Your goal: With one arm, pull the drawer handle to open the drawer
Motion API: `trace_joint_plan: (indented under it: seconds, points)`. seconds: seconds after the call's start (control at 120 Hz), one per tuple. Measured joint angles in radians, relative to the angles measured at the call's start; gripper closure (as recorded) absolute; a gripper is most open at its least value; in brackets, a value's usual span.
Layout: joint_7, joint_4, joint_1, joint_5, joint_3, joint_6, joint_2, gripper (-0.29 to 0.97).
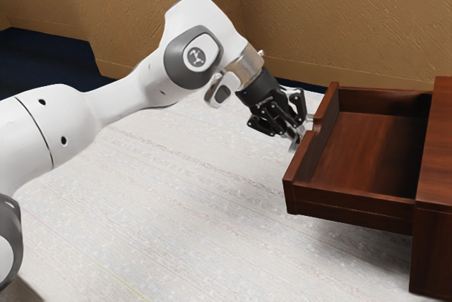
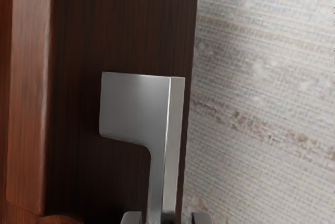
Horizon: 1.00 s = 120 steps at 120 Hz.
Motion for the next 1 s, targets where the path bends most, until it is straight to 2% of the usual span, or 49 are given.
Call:
trace_joint_plan:
  seconds: [0.117,0.233,0.408,0.45,0.517,0.567,0.633,0.683,0.75,0.783,0.867,1.0]
  points:
    - [-0.003,0.000,0.001,0.005,0.002,-0.002,-0.013,0.52]
    - [-0.005,-0.002,0.004,0.005,0.001,-0.003,-0.042,0.45]
    - [-0.019,-0.055,0.031,0.012,0.024,-0.024,-0.184,0.39]
    - [-0.040,-0.061,0.022,0.047,0.043,-0.043,-0.216,0.38]
    - [-0.113,-0.062,-0.025,0.162,0.062,-0.098,-0.261,0.32]
    - [-0.186,-0.062,-0.109,0.237,0.142,-0.156,-0.310,0.25]
    - [-0.289,-0.062,-0.211,0.299,0.267,-0.243,-0.387,0.19]
    - [-0.381,-0.060,-0.270,0.327,0.356,-0.314,-0.425,0.15]
    - [-0.525,-0.053,-0.397,0.351,0.540,-0.394,-0.454,0.11]
    - [-0.594,-0.051,-0.434,0.349,0.600,-0.426,-0.463,0.09]
    - [-0.739,-0.044,-0.451,0.330,0.657,-0.482,-0.470,0.06]
    - [-0.937,-0.028,-0.451,0.307,0.665,-0.535,-0.466,0.03]
